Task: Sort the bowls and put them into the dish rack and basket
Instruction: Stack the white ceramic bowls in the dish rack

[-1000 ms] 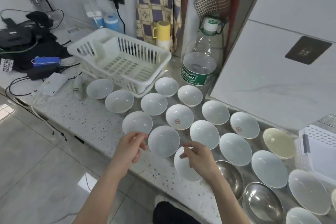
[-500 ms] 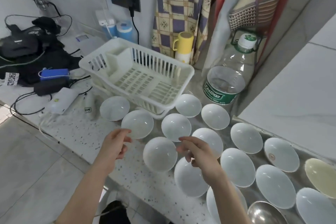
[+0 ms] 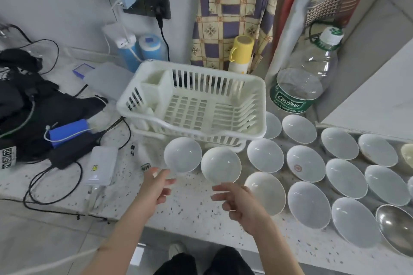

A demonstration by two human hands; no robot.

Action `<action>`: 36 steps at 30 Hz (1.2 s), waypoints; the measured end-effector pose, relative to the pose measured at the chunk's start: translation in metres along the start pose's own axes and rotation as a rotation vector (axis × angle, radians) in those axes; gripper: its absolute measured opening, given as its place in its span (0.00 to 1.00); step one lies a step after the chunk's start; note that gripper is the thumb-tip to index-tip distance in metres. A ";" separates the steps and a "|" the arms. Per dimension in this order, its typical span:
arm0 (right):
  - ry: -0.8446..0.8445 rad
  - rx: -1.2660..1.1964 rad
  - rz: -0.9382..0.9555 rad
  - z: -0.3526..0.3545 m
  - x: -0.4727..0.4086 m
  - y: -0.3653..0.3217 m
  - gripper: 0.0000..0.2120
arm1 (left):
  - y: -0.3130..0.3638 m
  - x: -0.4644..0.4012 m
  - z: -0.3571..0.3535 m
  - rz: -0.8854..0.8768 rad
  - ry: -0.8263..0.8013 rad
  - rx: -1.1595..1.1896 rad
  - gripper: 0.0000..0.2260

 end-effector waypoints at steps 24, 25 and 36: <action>0.453 -0.209 0.056 0.006 -0.038 0.011 0.17 | 0.022 -0.013 -0.009 -0.084 -0.106 -0.084 0.19; 0.457 -0.210 0.063 0.006 -0.036 0.010 0.17 | 0.024 -0.010 -0.005 -0.089 -0.113 -0.082 0.18; 0.473 -0.194 0.255 0.021 0.014 -0.023 0.08 | 0.086 0.027 0.027 -0.233 -0.197 0.040 0.16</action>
Point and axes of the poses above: each hand's wrist, its own x-axis away from the middle knuckle, its own z-axis out of the back of the hand, y = z × x, the point moved 10 cm from there along -x, towards the middle knuckle, and after that the axes turned 9 degrees about y, right-handed, at the moved point
